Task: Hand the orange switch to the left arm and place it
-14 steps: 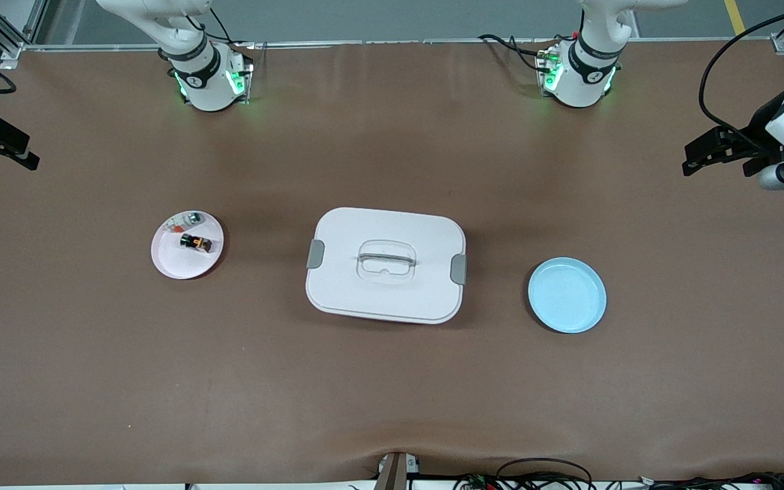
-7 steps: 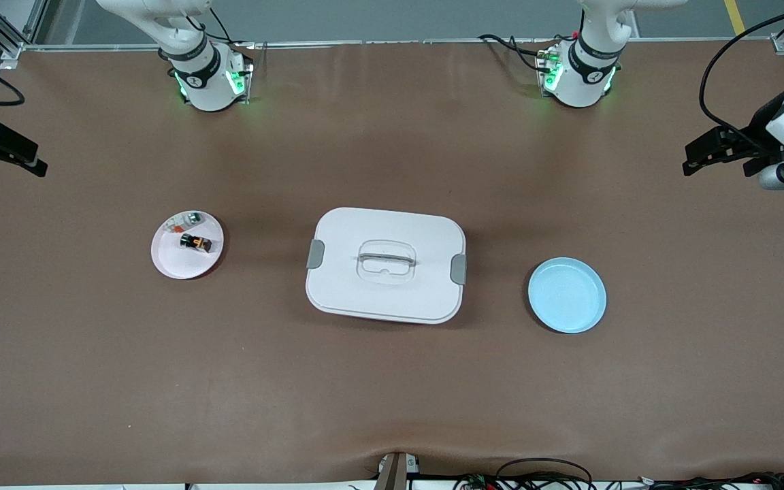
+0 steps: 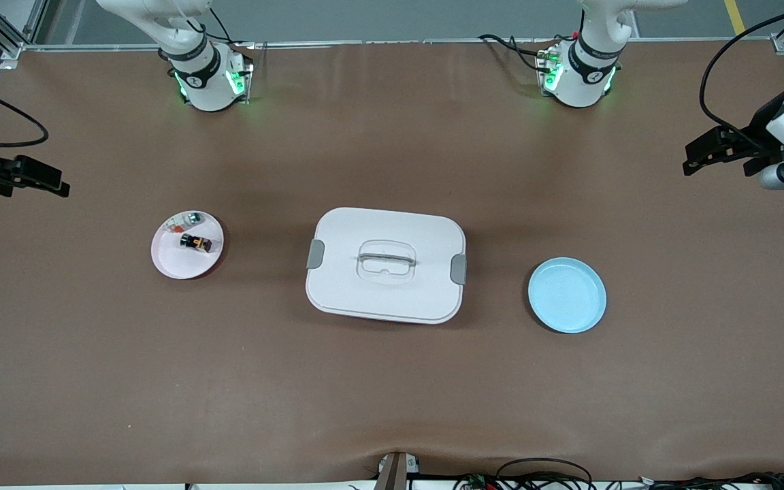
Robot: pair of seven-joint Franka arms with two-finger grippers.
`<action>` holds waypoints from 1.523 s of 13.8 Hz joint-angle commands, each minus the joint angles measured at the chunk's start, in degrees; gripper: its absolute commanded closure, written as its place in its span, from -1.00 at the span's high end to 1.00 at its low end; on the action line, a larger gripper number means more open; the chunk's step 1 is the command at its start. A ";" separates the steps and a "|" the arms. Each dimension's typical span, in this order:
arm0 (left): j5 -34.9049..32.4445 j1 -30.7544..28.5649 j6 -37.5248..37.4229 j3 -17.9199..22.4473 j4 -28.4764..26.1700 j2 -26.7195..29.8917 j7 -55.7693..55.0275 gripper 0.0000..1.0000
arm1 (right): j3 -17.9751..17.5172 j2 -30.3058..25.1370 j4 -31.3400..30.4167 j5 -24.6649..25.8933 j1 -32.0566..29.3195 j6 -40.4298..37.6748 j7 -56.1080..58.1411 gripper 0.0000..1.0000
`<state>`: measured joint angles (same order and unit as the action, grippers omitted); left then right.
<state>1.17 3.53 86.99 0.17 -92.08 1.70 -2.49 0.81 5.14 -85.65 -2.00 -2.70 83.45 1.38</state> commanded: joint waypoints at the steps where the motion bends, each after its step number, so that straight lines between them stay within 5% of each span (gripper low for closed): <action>1: -0.30 -0.11 -1.12 -0.17 0.50 -0.03 0.73 1.00 | -0.19 2.92 0.22 -0.46 -0.99 -0.57 -0.41 1.00; 9: -0.21 -0.37 -1.12 0.01 0.58 -0.03 0.73 1.00 | -0.19 5.49 -0.57 1.92 -2.05 4.43 -0.23 1.00; 21: -0.12 -0.37 -1.12 0.01 0.50 -0.03 0.56 1.00 | -0.63 2.77 -25.25 1.83 -0.04 26.84 -7.06 1.00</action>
<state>1.17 3.40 86.79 0.21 -92.13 1.69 -2.49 1.02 11.68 -104.84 -0.87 -4.12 106.98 -0.81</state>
